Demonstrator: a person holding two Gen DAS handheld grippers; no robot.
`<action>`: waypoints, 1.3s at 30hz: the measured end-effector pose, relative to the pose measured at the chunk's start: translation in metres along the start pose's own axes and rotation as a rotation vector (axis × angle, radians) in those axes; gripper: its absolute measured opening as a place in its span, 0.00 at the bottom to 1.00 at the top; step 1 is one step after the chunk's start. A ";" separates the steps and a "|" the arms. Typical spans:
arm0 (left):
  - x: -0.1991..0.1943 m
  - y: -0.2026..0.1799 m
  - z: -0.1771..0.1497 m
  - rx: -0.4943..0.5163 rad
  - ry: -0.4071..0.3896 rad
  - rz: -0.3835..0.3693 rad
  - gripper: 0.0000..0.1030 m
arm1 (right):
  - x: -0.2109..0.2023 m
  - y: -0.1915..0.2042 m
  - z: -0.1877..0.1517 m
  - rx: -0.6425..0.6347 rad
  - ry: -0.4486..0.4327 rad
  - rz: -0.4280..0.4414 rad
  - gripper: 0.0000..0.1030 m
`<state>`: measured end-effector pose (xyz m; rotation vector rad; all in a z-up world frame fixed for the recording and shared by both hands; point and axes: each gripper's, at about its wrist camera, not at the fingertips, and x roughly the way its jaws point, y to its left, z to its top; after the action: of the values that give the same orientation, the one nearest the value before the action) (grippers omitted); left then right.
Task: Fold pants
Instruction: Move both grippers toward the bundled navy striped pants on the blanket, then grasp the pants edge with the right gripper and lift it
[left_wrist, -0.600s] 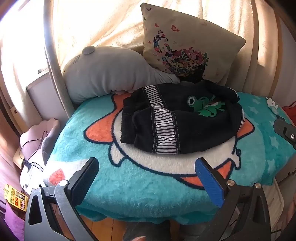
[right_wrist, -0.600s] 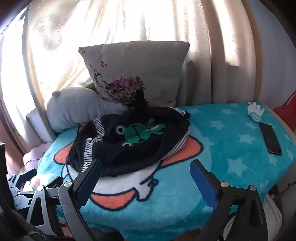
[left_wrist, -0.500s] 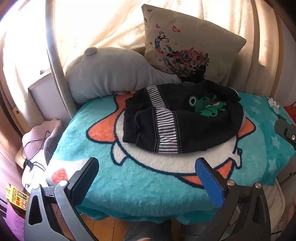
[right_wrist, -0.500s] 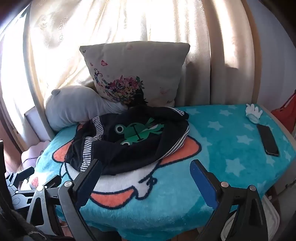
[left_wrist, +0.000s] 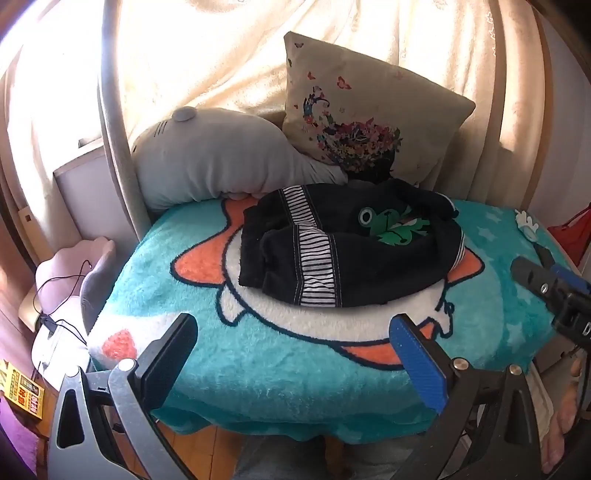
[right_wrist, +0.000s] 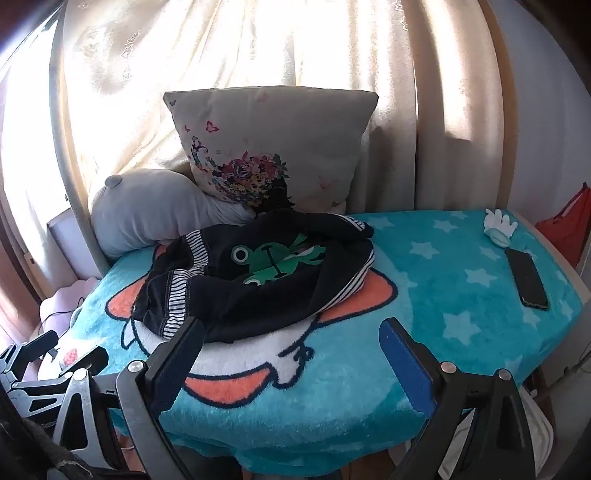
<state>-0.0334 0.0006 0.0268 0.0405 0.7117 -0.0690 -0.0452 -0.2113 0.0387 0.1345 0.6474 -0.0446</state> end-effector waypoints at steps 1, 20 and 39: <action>0.000 0.000 0.001 -0.002 0.000 0.001 1.00 | 0.000 0.000 -0.001 -0.001 0.006 0.000 0.95; 0.049 0.028 -0.004 -0.119 0.133 -0.052 1.00 | 0.030 -0.011 -0.005 0.035 0.059 0.097 0.88; 0.141 0.061 0.006 -0.247 0.290 -0.056 1.00 | 0.127 -0.033 0.001 0.119 0.225 0.123 0.63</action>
<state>0.0816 0.0542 -0.0605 -0.2097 1.0066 -0.0285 0.0542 -0.2438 -0.0412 0.2969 0.8603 0.0517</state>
